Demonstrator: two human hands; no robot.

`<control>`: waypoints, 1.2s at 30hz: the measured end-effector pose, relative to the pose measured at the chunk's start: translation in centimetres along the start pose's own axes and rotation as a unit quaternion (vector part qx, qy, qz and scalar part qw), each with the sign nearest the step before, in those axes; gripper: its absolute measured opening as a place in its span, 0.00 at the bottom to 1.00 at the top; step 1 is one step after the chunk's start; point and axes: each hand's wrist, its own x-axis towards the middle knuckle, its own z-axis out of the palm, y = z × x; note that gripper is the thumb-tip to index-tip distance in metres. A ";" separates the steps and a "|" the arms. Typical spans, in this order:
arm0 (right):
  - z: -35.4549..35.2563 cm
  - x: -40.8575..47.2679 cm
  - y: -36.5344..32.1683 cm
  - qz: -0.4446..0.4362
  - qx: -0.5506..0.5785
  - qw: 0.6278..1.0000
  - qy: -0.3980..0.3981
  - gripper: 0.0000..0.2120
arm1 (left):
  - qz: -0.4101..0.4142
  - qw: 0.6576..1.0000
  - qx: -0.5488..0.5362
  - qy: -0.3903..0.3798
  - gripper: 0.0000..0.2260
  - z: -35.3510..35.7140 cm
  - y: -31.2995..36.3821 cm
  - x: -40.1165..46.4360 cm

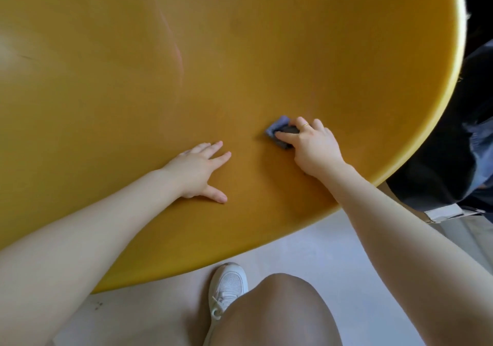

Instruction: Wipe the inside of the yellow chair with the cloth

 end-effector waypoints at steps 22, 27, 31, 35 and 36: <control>-2.0 8.4 5.2 0.152 -0.021 0.976 0.155 0.23 | 0.013 0.991 0.012 0.135 0.26 -5.2 0.0 5.7; -0.9 12.8 3.0 0.170 0.022 0.957 0.234 0.23 | -0.028 0.977 0.086 0.191 0.45 -8.0 -0.1 9.8; 0.6 14.4 -0.5 0.078 0.058 0.982 0.163 0.24 | -0.078 0.964 0.160 0.197 0.60 -8.6 -0.9 11.5; 0.9 15.2 -1.0 -0.021 0.043 0.989 0.138 0.23 | -0.115 0.966 0.150 0.175 0.64 -8.7 -1.5 12.0; 0.8 15.5 0.0 -0.040 0.020 0.987 0.153 0.22 | -0.117 0.969 0.145 0.163 0.64 -8.7 -1.6 12.1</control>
